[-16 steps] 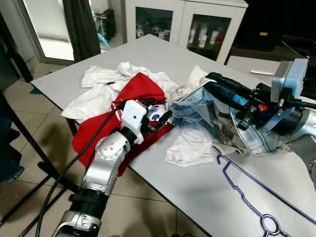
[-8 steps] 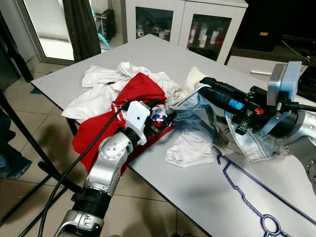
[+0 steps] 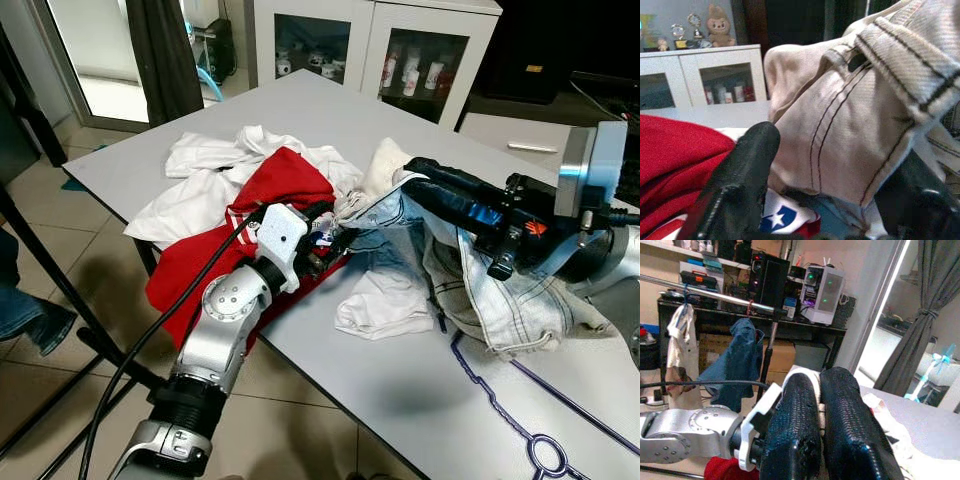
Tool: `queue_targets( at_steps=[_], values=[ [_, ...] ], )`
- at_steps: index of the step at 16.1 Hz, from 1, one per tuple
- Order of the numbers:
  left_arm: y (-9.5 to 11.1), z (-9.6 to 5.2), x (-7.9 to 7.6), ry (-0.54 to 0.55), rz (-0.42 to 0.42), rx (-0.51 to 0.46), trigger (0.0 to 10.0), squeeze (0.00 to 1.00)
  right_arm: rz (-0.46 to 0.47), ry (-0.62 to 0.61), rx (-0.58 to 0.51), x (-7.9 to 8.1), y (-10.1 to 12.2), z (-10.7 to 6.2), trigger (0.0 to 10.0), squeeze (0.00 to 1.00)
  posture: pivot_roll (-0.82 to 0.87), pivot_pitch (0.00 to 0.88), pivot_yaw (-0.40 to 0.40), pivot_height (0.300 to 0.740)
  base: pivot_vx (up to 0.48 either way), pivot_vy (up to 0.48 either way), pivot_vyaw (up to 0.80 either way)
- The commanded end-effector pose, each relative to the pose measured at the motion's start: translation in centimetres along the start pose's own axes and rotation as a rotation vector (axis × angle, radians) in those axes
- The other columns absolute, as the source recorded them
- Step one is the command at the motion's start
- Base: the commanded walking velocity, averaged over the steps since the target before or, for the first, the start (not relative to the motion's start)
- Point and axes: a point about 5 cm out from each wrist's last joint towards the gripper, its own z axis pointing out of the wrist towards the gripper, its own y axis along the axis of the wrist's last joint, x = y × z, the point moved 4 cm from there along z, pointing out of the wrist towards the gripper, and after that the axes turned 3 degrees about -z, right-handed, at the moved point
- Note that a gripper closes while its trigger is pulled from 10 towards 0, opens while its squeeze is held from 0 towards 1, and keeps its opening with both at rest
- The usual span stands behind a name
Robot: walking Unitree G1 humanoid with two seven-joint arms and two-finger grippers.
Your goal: Hang hanger
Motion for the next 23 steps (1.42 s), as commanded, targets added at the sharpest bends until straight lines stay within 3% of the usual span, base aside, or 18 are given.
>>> queue_targets(
  at_steps=[1,8,14,18,21,22,23],
  values=[
    [0.4,0.5,-0.5,-0.029,0.005,-0.019,0.0,0.0,-0.031,0.017,-0.028,0.2,1.2,-0.2,10.0,0.0,-0.06,0.0,-0.035,0.74,0.0,0.0,0.0],
    [0.7,0.2,-0.9,-0.062,0.004,-0.041,0.0,0.0,0.002,0.006,-0.001,-0.1,0.3,-0.6,10.0,0.0,-0.05,0.0,-0.039,0.74,0.0,0.0,0.0],
    [0.7,0.1,-1.4,-0.082,-0.011,-0.052,0.0,0.0,0.026,-0.056,0.137,-0.5,-4.2,-1.5,10.0,0.0,-0.04,0.0,-0.043,0.74,0.0,0.0,0.0],
    [0.7,0.0,-1.5,-0.094,-0.018,-0.056,0.0,0.0,0.045,-0.059,0.139,-0.5,-4.1,-2.0,10.0,0.0,-0.05,0.0,-0.04,0.74,0.0,0.0,0.0],
    [0.8,0.0,-1.5,-0.096,-0.021,-0.059,0.0,0.0,0.048,-0.077,0.209,-0.9,-5.0,-3.1,10.0,0.0,-0.05,0.0,-0.037,0.74,0.0,0.0,0.0],
    [0.8,0.0,-1.5,-0.095,-0.022,-0.059,0.0,0.0,0.044,-0.121,0.222,-1.5,-5.4,-3.6,10.0,1.0,-0.05,0.0,-0.037,0.74,0.0,0.0,0.0],
    [0.8,0.0,-1.5,-0.095,-0.023,-0.059,0.0,0.0,0.047,-0.123,0.225,-1.5,-5.4,-3.7,10.0,1.0,-0.05,0.0,-0.039,0.74,0.0,0.0,0.0]
  ],
)
